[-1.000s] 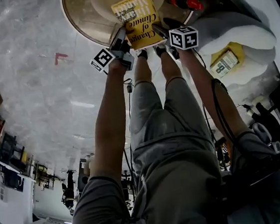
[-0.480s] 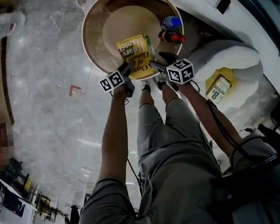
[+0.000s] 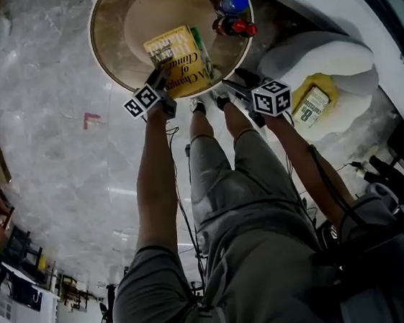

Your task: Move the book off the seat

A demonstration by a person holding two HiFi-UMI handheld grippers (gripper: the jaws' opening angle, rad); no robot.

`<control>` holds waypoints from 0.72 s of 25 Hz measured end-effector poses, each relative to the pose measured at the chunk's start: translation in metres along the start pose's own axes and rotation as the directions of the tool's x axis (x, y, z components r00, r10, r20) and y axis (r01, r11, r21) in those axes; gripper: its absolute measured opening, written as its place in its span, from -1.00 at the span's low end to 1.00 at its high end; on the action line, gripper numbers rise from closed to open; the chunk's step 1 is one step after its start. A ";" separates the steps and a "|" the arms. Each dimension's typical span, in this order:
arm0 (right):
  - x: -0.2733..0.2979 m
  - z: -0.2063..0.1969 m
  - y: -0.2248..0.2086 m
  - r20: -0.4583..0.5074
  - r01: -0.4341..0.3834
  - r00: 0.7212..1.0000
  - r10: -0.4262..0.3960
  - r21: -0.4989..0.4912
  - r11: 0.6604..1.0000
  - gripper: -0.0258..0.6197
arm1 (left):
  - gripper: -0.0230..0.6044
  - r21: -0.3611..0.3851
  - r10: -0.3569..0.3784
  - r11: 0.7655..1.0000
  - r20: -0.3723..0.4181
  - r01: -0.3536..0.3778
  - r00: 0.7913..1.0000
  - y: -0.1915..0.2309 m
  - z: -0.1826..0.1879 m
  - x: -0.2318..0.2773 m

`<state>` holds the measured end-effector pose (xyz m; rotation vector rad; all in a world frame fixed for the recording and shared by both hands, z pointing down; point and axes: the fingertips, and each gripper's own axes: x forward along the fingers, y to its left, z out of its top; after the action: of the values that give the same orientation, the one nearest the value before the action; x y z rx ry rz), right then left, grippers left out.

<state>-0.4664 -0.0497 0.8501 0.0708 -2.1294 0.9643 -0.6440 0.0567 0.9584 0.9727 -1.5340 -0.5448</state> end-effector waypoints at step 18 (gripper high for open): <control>-0.150 0.237 0.176 0.435 0.044 0.896 0.087 -0.284 0.958 -0.06 | -0.04 0.589 -0.216 0.808 0.267 0.018 0.939 -0.325 0.124 -0.162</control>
<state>-0.5730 -0.1180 0.5441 0.1330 -2.6797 0.6821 -0.6779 -0.0090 0.5820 1.5152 -2.0064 -0.3275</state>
